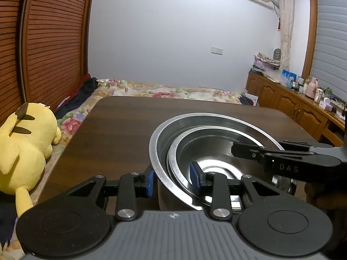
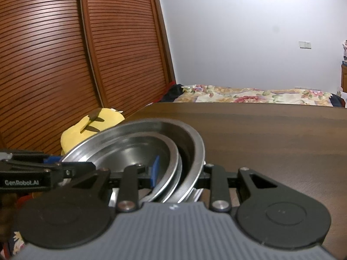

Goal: Organize plates and bowls

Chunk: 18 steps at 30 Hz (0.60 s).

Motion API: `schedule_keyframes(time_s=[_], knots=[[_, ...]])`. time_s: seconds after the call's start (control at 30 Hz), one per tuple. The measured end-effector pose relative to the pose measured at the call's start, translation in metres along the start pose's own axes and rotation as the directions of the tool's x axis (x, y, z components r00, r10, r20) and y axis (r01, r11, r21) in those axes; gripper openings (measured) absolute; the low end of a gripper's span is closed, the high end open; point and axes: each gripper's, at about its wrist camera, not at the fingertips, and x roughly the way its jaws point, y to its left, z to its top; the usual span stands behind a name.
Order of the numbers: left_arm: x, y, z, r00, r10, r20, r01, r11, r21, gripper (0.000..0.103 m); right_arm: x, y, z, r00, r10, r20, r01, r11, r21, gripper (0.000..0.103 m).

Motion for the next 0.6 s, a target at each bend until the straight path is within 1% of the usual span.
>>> schedule_keyframes(time_s=[0.17,0.27,0.33,0.5,0.57,0.6], knots=[[0.0015,-0.0025,-0.0016,1.0,0.015,0.006,-0.015,1.0,0.0,0.034,0.0006,0.0027,0.0029,1.0,-0.004,-0.007,0.003,1.0,-0.029,0.033],[0.0021,-0.002,-0.0017,1.0,0.018,0.007,-0.018,1.0,-0.001,0.034,0.0,0.0014,0.003,1.0,-0.012,-0.013,0.012,0.999,-0.033,0.039],[0.0024,-0.0016,-0.0019,1.0,0.02,0.004,-0.02,1.0,-0.002,0.033,0.0004,-0.0005,0.0034,1.0,-0.023,-0.014,0.022,0.999,-0.029,0.046],[0.0038,-0.0017,-0.0018,1.0,0.027,-0.001,-0.027,1.0,-0.001,0.034,-0.0005,0.0024,0.0035,1.0,-0.031,-0.005,0.031,0.999,-0.042,0.047],[0.0038,-0.0024,-0.0008,0.999,0.038,-0.001,-0.038,0.999,0.003,0.037,-0.0016,0.0024,0.0043,1.0,-0.03,0.0,0.029,0.999,-0.041,0.047],[0.0038,-0.0028,-0.0019,0.999,0.043,-0.003,-0.043,0.999,0.004,0.04,-0.0028,0.0018,0.0045,0.999,-0.032,0.001,0.032,0.999,-0.04,0.047]])
